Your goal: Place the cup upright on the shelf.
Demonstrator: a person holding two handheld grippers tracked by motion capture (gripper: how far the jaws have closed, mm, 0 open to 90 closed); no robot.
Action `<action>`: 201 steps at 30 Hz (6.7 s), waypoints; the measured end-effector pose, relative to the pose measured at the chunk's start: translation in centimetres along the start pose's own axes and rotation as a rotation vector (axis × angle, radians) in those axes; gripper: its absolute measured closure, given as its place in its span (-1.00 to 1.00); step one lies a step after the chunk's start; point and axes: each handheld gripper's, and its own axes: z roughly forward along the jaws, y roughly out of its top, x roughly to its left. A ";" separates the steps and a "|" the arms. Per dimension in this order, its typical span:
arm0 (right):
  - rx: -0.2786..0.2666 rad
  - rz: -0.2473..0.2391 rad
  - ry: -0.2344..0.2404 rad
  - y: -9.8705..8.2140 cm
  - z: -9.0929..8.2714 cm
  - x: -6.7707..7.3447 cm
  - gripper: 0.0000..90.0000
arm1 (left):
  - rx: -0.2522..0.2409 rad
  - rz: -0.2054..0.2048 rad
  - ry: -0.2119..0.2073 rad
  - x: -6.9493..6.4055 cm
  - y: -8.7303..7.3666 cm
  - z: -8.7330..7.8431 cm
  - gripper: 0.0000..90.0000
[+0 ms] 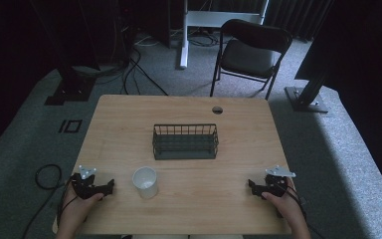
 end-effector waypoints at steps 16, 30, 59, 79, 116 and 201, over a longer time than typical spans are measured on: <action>0.000 0.000 0.000 0.0 0.0 0.0 -0.75 | 0.000 0.000 0.000 0.0 0.0 0.0 -0.95; 0.000 0.004 -0.007 0.0 -0.1 0.3 -0.75 | 0.000 0.000 0.000 0.0 0.0 0.0 -0.95; -0.031 -0.104 0.170 2.6 0.1 5.0 -0.75 | 0.000 0.001 0.000 0.0 0.0 0.0 -0.95; -0.072 -0.200 0.295 4.3 0.4 9.7 -0.75 | 0.000 0.000 0.000 0.0 0.0 0.0 -0.95; -0.107 -0.380 0.534 6.2 1.7 18.5 -0.75 | 0.001 0.010 -0.009 -0.1 0.0 0.0 -0.95; -0.217 -0.451 0.689 11.7 4.6 29.8 -0.57 | 0.000 0.009 -0.010 0.0 0.0 0.0 -0.95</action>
